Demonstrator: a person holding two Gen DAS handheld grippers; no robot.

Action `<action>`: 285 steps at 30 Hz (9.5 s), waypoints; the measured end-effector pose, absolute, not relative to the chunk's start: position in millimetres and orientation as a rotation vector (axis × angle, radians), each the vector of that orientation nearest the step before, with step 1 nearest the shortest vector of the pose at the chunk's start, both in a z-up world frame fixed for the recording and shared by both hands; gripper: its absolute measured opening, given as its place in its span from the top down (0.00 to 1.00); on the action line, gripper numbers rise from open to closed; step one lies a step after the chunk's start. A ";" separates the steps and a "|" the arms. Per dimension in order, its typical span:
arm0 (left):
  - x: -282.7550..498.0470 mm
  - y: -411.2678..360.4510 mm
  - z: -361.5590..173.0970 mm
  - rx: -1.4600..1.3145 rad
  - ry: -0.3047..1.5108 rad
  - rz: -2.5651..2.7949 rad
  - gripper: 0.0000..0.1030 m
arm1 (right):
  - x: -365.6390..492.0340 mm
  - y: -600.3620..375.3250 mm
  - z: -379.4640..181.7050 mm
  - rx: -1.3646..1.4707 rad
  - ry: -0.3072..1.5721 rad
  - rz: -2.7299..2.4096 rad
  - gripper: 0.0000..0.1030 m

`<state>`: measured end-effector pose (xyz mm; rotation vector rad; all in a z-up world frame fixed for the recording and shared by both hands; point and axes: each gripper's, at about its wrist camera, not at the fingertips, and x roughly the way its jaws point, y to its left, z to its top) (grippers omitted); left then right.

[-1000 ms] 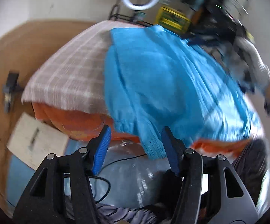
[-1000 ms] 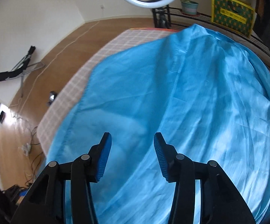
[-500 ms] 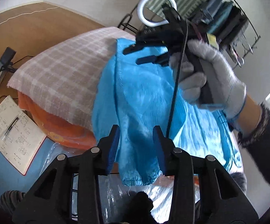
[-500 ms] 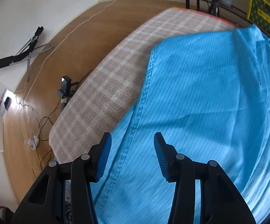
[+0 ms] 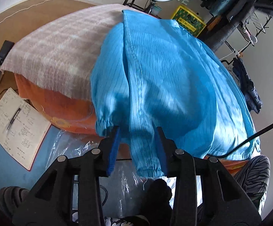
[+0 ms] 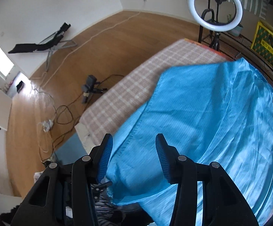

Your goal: Fold large clothes

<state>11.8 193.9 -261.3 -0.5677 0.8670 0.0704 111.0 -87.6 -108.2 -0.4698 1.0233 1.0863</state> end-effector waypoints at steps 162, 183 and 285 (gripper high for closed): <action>41.5 237.0 -244.2 -0.746 0.801 0.232 0.68 | 280.5 74.8 -281.0 -0.353 1.105 0.839 0.93; 40.0 188.4 -211.4 -0.467 0.760 0.227 1.00 | 287.9 122.9 -286.6 -0.562 1.040 0.709 0.51; 5.3 5.6 -194.3 -0.052 0.746 -0.090 0.97 | 290.4 -209.4 -271.4 -0.177 1.221 0.734 0.53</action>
